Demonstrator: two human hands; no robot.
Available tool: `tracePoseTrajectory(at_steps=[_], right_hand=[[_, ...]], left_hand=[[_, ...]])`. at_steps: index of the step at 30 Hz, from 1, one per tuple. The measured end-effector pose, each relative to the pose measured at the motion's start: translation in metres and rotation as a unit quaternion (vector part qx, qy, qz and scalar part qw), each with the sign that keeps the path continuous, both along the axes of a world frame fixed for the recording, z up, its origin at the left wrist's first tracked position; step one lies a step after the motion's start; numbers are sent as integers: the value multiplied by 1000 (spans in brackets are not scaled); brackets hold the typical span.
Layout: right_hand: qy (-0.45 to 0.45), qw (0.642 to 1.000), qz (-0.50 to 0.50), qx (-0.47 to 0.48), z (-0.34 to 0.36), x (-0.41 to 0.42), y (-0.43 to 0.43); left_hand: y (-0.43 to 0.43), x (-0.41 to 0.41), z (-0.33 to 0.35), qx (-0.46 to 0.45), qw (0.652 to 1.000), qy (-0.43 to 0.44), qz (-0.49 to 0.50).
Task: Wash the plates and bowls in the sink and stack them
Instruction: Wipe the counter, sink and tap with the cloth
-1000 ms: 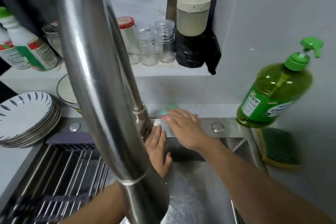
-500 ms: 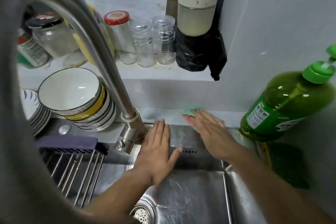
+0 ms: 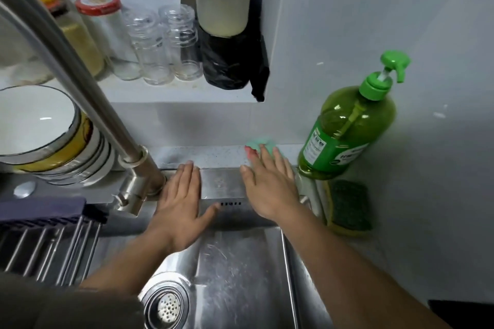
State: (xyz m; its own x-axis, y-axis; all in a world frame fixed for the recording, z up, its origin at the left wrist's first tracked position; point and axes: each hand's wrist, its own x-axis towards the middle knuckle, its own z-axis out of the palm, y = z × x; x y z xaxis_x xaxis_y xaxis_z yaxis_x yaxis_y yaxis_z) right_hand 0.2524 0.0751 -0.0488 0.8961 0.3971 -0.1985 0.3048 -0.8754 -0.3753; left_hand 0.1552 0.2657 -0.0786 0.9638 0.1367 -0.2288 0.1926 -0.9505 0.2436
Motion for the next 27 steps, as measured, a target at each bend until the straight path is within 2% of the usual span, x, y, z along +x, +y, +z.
tracePoseTrajectory(at_steps=[6,12,15,19,21,22,23,24,26,27], right_hand=[[-37,995,-83,-43,-5,-26,-15],[-117,988,-24,-94,-8,-11,-15],[-164,986,18,-37,-16,-16,-31],[-176,979,35,98,-14,-22,-56],[-119,981,-22,150,0,-28,-58],[-50,976,-77,197,9,-33,-58],[45,953,-131,269,19,-42,-57],[141,910,-173,350,27,-54,-56],[292,807,-218,464,41,-82,-55],[346,752,-241,507,44,-100,-53]], left_hand=[[-3,1,4,-8,1000,6,-10],[0,3,5,-20,1000,15,-8],[0,0,6,-57,998,-1,11],[-18,-11,21,-150,983,-87,52],[-34,-26,23,-166,975,-135,59],[-43,-36,24,-173,969,-164,62],[-53,-46,26,-196,958,-199,61],[-65,-57,28,-239,946,-209,70],[-96,-78,38,-377,906,-158,112],[-108,-89,42,-456,870,-124,138]])
